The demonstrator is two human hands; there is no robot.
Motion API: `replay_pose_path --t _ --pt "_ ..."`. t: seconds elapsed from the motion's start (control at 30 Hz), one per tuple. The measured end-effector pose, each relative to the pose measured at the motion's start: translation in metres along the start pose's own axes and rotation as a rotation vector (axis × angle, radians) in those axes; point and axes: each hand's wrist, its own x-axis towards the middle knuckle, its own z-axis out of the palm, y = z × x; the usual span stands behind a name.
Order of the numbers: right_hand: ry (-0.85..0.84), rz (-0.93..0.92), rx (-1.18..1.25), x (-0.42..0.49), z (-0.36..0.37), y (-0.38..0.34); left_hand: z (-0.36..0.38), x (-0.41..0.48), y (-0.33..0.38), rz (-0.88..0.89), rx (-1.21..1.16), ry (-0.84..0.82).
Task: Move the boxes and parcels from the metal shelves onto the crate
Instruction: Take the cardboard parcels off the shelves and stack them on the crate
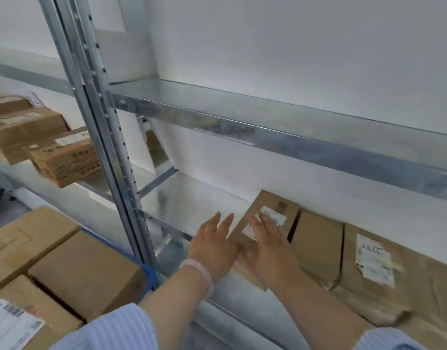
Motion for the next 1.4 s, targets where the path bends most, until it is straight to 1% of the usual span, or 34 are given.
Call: replay_pose_path --t 0.07,0.13,0.17,0.3,0.43,0.57,0.87,1.07,1.2,1.27,1.33,1.4 --pt "-0.009 0.049 0.001 -0.004 -0.007 0.015 0.013 0.014 0.013 0.043 0.06 -0.118" --pt "-0.031 0.083 -0.019 -0.007 -0.011 0.03 0.024 0.028 0.022 0.027 0.134 -0.216" --pt "-0.048 0.091 -0.034 -0.008 -0.012 0.036 0.028 0.032 0.025 0.014 0.151 -0.238" --pt "-0.088 0.107 -0.047 -0.008 -0.016 0.059 0.036 0.038 0.036 -0.113 0.009 -0.197" --pt "-0.119 0.097 -0.052 -0.004 -0.016 0.072 0.043 0.037 0.042 -0.139 0.078 -0.245" --pt "-0.152 0.085 -0.032 0.003 -0.014 0.077 0.047 0.032 0.033 -0.176 0.128 -0.274" --pt "-0.283 0.108 0.058 0.026 0.001 0.064 0.047 0.01 0.021 -0.33 0.108 -0.123" --pt "-0.317 0.226 0.173 0.038 0.009 0.062 0.051 0.006 0.018 -0.42 -0.052 -0.11" --pt "-0.331 0.209 0.194 0.044 0.018 0.06 0.054 0.008 0.013 -0.45 -0.32 -0.096" --pt "-0.313 0.205 0.203 0.046 0.021 0.06 0.056 0.006 0.012 -0.44 -0.399 -0.065" --pt "-0.329 0.243 0.212 0.048 0.023 0.061 0.058 0.005 0.011 -0.446 -0.451 -0.033" --pt "-0.382 0.314 0.222 0.053 0.021 0.061 0.06 0.004 0.011 -0.458 -0.495 -0.013"
